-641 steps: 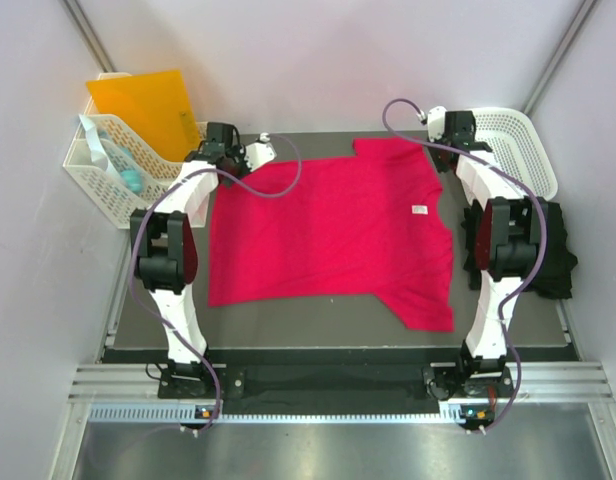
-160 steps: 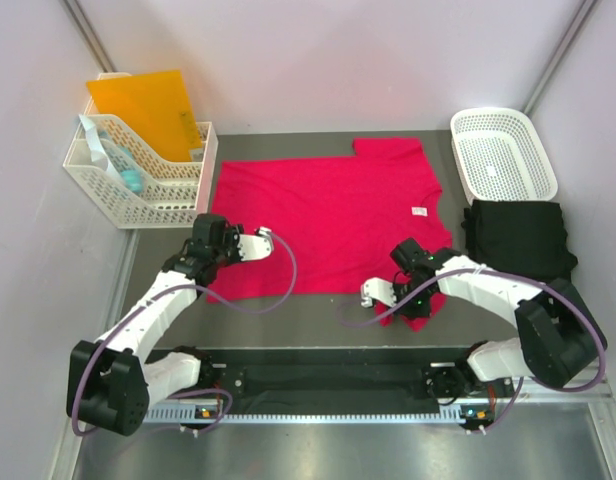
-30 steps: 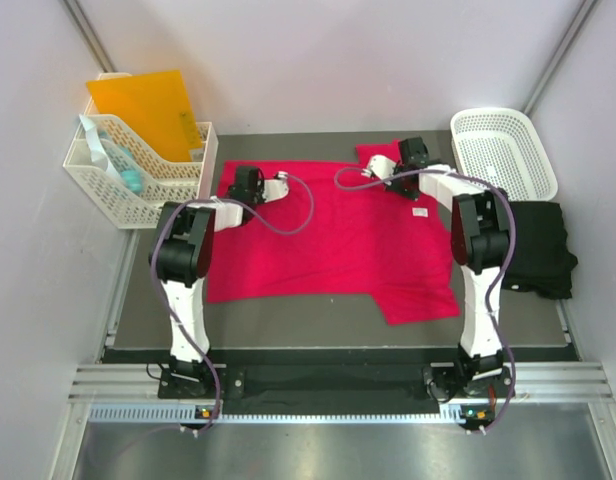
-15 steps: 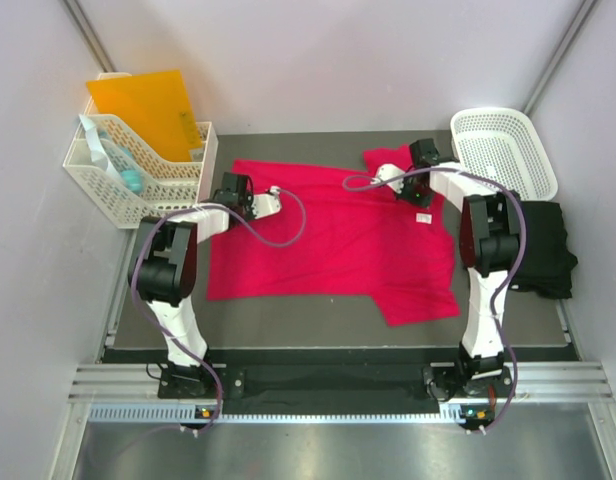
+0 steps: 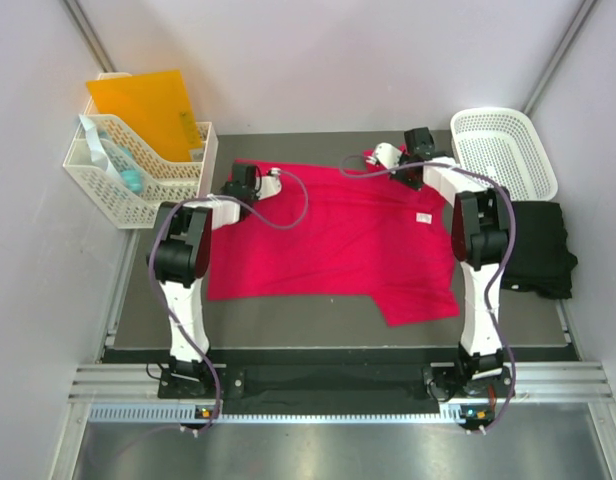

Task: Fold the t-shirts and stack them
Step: Flatten the tshirt out

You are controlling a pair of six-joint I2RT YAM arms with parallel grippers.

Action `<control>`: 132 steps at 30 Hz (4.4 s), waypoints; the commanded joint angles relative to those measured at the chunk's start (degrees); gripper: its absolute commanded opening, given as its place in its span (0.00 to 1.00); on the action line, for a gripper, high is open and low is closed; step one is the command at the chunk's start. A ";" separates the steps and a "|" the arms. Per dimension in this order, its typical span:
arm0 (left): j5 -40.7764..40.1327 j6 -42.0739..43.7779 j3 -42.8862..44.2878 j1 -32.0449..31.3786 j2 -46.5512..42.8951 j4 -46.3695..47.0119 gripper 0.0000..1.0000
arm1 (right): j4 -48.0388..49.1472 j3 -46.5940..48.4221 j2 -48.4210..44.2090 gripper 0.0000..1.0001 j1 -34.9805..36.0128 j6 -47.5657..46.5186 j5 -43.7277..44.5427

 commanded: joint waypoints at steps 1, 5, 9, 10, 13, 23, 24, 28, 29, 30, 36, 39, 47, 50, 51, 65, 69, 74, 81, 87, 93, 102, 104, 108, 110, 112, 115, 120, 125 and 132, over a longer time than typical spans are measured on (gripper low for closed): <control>-3.88 -0.50 4.83 -1.39 1.89 7.39 0.00 | 5.34 2.04 -0.18 0.08 0.88 2.62 0.90; -4.23 0.55 4.40 -1.74 2.33 10.99 0.00 | 16.57 -2.36 -3.43 0.06 0.97 4.37 1.77; -4.23 1.35 3.70 -1.92 2.94 13.72 0.00 | 23.63 -2.19 -3.00 0.00 0.71 8.59 4.93; -4.23 1.35 3.96 -1.92 2.95 13.03 0.00 | 22.51 -0.19 -2.30 0.00 0.62 8.95 4.68; -4.14 1.43 4.66 -2.01 3.39 12.32 0.00 | 16.72 5.52 1.47 0.00 0.53 9.83 2.84; -3.79 2.84 5.54 -2.09 3.74 10.47 0.00 | 11.34 11.78 8.51 0.00 0.97 7.63 -0.25; -3.96 2.93 5.72 -2.09 3.83 10.47 0.00 | 10.98 12.31 8.78 0.00 0.88 7.37 -0.60; -4.23 3.37 6.94 -2.18 4.18 9.86 0.00 | 8.62 12.75 9.66 0.00 1.06 6.05 -0.69; -4.14 3.46 7.21 -2.18 4.18 9.51 0.00 | 8.00 12.75 9.92 0.00 1.06 5.44 -2.08; -4.31 3.46 7.39 -2.18 4.26 9.51 0.00 | 7.73 12.66 10.10 0.00 1.06 5.35 -2.27; -5.54 4.42 8.62 -2.62 4.53 9.16 0.00 | 12.03 12.57 12.03 0.00 1.06 3.50 1.15; -6.16 4.95 8.79 -3.41 4.18 9.16 0.00 | 15.46 15.11 14.66 0.00 1.14 0.87 4.05; -7.92 5.74 8.44 -4.82 2.69 8.72 0.00 | 24.77 21.98 22.31 0.00 1.14 -9.23 8.28; -8.27 5.66 8.18 -4.99 2.33 8.72 0.00 | 29.16 21.89 23.54 0.00 1.32 -11.79 8.98; -8.36 5.48 7.83 -5.08 2.33 8.72 0.00 | 30.57 21.89 23.63 0.00 1.32 -12.23 9.33; -9.85 4.95 5.10 -5.70 0.84 11.79 0.00 | 40.34 11.18 13.01 0.05 2.11 -3.63 13.90; -10.21 3.90 4.66 -5.87 0.40 12.58 0.00 | 38.58 10.73 7.82 0.07 2.20 3.57 15.13; -9.94 2.58 2.56 -6.22 -1.00 13.19 0.00 | 37.19 10.72 3.24 0.00 2.11 11.49 16.90; -10.12 1.96 -0.87 -6.31 -2.59 14.25 0.00 | 29.45 13.72 8.07 0.00 2.29 10.62 13.12; -10.12 1.96 -1.93 -6.31 -3.20 14.34 0.00 | 25.40 14.24 12.55 0.00 2.29 9.22 10.48; -9.94 2.31 -0.35 -6.31 -2.33 13.99 0.00 | 24.25 16.17 15.63 0.00 2.20 8.78 10.12; -8.80 3.02 1.76 -6.31 -1.62 13.11 0.00 | 13.46 18.73 16.61 0.00 2.20 6.24 4.95; -8.36 3.28 1.76 -6.31 -1.80 13.02 0.00 | 6.87 18.64 15.90 0.00 2.20 5.18 0.57; -7.48 3.28 1.32 -6.22 -2.24 13.63 0.00 | 0.18 17.68 13.62 0.00 2.20 2.27 -2.62; -7.31 3.46 0.80 -6.22 -2.41 14.08 0.00 | -2.37 17.58 13.00 0.00 2.20 1.14 -3.67; -7.22 3.37 0.45 -6.22 -2.59 14.43 0.00 | -5.52 17.76 12.56 0.00 2.29 0.43 -5.25; -7.04 3.28 -0.26 -6.14 -3.29 14.51 0.00 | -9.56 17.50 11.42 0.00 2.29 -0.19 -7.18; -6.78 2.84 -1.49 -5.96 -4.61 14.78 0.00 | -15.12 13.74 8.43 0.00 3.16 -2.30 -9.13; -6.60 2.49 -2.02 -5.79 -4.70 14.96 0.00 | -7.41 9.68 7.28 0.00 3.43 -0.64 -4.13; -6.60 2.84 -1.32 -5.79 -4.44 14.69 0.00 | 7.71 14.92 13.25 0.00 3.69 0.60 6.51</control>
